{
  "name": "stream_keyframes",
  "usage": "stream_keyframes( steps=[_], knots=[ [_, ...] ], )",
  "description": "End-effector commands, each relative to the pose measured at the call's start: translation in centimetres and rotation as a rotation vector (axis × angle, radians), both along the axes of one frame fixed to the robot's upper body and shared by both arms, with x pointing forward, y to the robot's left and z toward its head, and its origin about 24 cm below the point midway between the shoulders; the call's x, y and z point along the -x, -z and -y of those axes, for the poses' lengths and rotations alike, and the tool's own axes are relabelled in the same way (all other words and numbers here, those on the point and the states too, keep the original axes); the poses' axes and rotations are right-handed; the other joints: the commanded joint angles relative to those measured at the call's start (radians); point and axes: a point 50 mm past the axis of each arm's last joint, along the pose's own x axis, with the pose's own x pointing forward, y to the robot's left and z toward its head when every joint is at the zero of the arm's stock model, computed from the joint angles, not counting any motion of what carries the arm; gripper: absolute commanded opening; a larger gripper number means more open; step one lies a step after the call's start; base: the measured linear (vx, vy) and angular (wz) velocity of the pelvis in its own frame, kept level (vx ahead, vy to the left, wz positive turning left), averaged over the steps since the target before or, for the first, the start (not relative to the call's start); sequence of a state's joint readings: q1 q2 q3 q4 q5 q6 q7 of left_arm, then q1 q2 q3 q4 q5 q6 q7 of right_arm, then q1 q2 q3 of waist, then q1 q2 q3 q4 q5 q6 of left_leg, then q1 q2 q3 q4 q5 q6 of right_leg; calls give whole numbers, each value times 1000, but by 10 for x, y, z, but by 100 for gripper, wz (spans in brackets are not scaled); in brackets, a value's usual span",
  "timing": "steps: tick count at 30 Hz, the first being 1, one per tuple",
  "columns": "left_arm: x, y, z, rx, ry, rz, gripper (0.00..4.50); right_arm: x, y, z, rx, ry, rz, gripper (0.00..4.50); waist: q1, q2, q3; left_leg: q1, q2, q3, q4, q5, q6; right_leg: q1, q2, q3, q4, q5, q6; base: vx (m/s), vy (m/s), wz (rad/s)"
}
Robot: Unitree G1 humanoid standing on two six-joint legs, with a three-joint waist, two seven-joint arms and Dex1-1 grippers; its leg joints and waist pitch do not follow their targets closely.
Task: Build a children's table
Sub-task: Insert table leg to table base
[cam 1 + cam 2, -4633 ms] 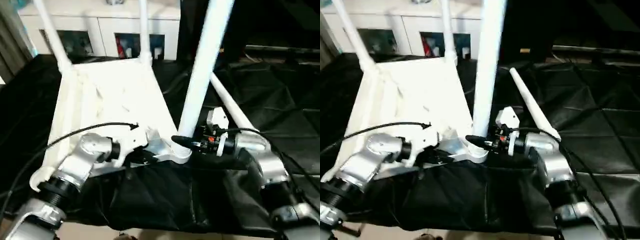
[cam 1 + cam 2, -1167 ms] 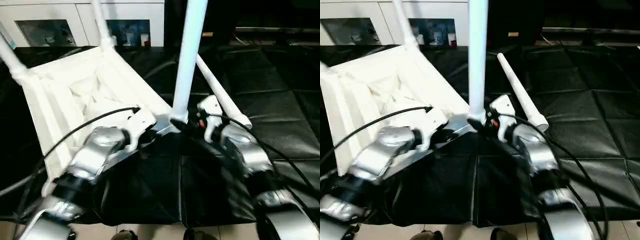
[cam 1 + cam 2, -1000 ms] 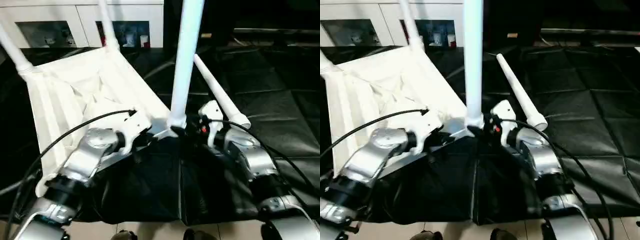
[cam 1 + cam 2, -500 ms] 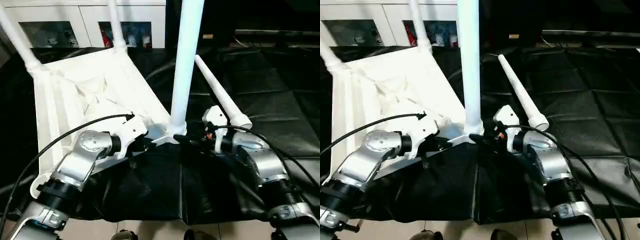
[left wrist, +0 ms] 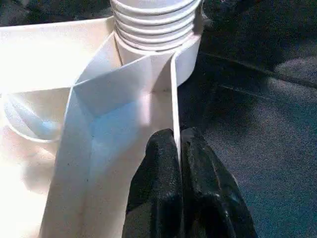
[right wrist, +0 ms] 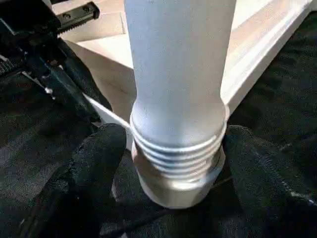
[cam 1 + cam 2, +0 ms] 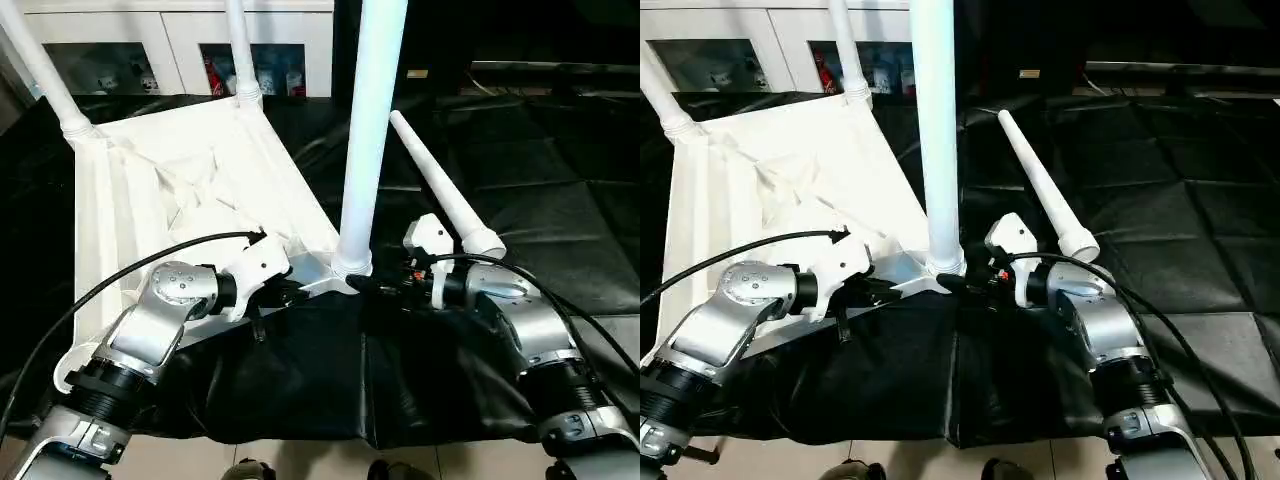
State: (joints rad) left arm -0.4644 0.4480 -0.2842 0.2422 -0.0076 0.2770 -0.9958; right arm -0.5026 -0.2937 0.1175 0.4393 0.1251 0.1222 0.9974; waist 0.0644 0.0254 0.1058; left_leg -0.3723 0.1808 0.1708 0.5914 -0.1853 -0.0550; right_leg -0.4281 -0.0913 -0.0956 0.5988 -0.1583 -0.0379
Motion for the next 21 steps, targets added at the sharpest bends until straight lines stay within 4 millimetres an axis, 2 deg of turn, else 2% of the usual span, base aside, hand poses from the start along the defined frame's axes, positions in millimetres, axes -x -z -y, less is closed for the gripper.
stream_keyframes(
  steps=[1, 11, 12, 15, 16, 21],
  knots=[
    [7, -4, 17, 23, 107, 23, 0, -1, -5, -12, -15, -42, 36, 348, 2, -10, -91, 3, 41, -8, -57, -78, 116, 76, -58, 55, -52, -152, -239, 0, 0, 0],
    [8, -3, 16, 14, 113, 22, 0, -4, -4, -22, -9, -77, 44, 348, 6, -9, -95, 4, 41, -7, -54, -84, 106, 77, -57, 55, -49, -149, -241, 0, 0, 0],
    [8, -3, 16, 14, 113, 22, 0, -4, -4, -22, -8, -78, 46, 323, 6, -9, -95, 4, 41, -7, -54, -81, 107, 77, -57, 56, -48, -144, -241, 0, 0, 0],
    [7, -3, 15, 13, 112, 23, 0, -4, -3, -21, -6, -79, 46, 313, 11, -8, -96, 5, 41, -7, -53, -77, 109, 76, -58, 56, -48, -141, -241, 0, 0, 0],
    [7, -3, 15, 12, 111, 24, 0, -4, -3, -21, -7, -83, 42, 292, 16, -6, -97, 6, 42, -6, -52, -73, 110, 75, -57, 56, -45, -131, -244, 0, 0, 0],
    [7, -2, 15, 10, 111, 25, 0, -3, -1, -20, -8, -94, 33, 275, 19, -6, -95, 5, 41, -7, -53, -106, 93, 76, -58, 56, -50, -174, -235, 0, 0, 0]
  ],
)
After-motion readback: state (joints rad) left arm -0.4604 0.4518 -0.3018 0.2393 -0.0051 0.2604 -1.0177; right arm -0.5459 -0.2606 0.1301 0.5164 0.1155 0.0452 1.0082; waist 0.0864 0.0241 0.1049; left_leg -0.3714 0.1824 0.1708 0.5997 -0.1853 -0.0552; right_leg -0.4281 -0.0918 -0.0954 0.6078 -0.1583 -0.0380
